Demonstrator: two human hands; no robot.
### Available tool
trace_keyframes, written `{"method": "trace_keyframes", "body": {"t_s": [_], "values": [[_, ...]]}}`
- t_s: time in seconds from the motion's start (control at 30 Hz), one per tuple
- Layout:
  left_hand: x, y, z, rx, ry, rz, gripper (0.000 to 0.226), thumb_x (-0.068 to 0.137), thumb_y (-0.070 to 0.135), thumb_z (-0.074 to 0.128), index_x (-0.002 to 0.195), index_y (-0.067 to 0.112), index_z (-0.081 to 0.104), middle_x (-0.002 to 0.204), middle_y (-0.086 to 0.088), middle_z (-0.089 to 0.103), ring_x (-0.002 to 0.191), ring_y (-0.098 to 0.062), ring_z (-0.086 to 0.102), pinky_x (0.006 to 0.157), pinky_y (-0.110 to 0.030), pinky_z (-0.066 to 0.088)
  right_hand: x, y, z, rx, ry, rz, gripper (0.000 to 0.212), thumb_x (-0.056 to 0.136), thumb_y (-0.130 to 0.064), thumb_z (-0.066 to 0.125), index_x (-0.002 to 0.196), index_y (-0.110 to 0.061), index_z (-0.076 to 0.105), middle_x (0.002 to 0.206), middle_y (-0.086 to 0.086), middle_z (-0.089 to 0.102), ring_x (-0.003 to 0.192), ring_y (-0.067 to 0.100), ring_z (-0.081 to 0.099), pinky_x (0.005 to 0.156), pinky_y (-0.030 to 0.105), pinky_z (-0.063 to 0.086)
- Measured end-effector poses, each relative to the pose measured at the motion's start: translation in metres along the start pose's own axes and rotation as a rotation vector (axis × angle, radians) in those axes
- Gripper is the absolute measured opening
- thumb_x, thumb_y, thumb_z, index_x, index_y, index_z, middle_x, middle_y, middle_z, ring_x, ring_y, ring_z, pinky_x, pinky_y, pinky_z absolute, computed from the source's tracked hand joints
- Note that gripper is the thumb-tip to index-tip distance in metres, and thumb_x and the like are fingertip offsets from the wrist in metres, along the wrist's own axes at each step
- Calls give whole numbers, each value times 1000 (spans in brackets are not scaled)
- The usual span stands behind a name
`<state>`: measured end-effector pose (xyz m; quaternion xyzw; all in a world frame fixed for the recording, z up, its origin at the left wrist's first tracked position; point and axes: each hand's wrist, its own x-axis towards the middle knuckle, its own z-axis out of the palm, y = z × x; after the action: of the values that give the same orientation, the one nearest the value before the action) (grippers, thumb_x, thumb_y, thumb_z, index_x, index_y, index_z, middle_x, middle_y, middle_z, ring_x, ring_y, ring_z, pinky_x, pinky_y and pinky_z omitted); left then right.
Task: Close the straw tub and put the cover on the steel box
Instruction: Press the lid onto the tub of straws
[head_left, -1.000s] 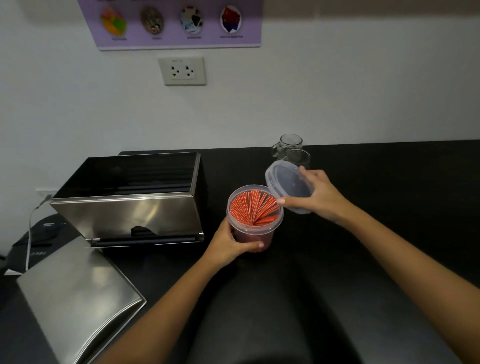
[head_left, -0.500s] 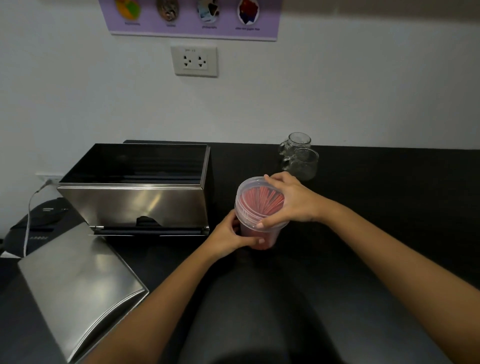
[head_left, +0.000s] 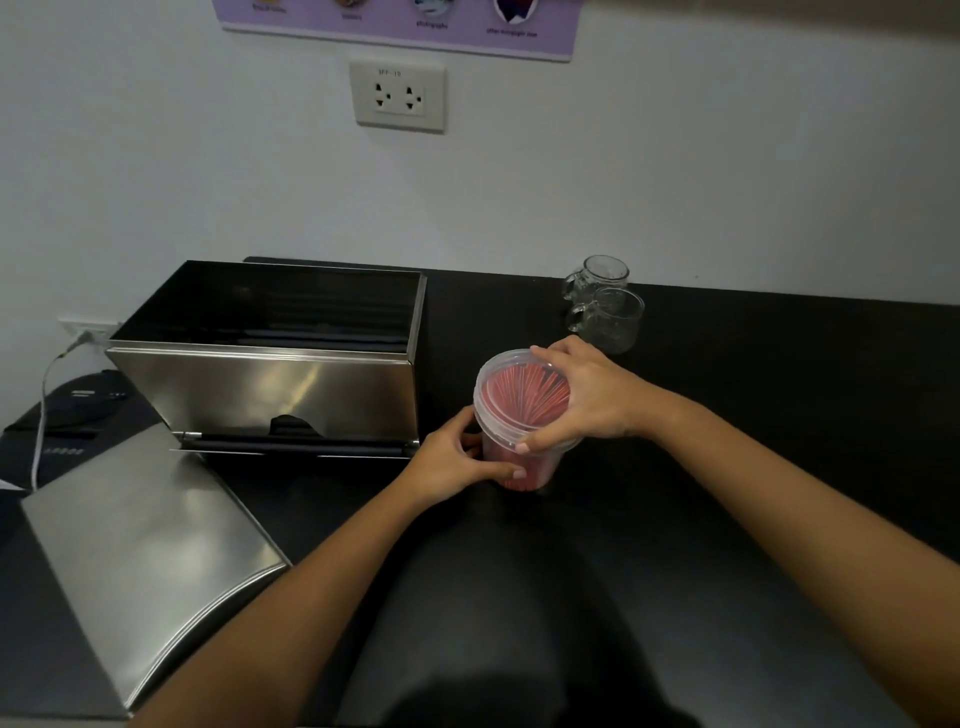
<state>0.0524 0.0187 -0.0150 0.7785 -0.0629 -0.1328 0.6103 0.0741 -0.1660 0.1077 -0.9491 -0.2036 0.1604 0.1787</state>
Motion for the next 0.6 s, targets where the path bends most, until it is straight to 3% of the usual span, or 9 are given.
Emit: {"method": "trace_keyframes", "body": {"t_s": [0.13,0.33,0.47,0.6], "values": [[0,-1,0,2,3,18,87,40,48,86,116,49,45,121,15,56,115,-7,52,90,-22,45,0,-1,-2,16,13,-10,118,49,-60,76,143,-21,16,135,-1,27,124,16,28,98,35,31],[0,0,1,5,21,1,79,36,52,86,104,60,46,115,17,59,114,-8,54,89,-22,47,2,-1,-6,-29,16,-20,119,48,-62,75,143,-21,16,133,-3,27,120,11,27,90,29,29],[0,0,2,7,26,15,87,37,51,86,115,49,47,124,8,59,116,-12,54,98,-34,47,3,-1,-3,-96,15,-16,119,47,-65,73,143,-22,15,133,-1,28,120,14,28,86,30,30],[-1,1,0,29,18,7,91,38,52,85,119,48,44,126,7,56,117,-13,53,98,-34,46,2,-1,0,-88,17,8,121,46,-67,72,143,-22,14,134,-1,26,123,16,27,88,33,31]]}}
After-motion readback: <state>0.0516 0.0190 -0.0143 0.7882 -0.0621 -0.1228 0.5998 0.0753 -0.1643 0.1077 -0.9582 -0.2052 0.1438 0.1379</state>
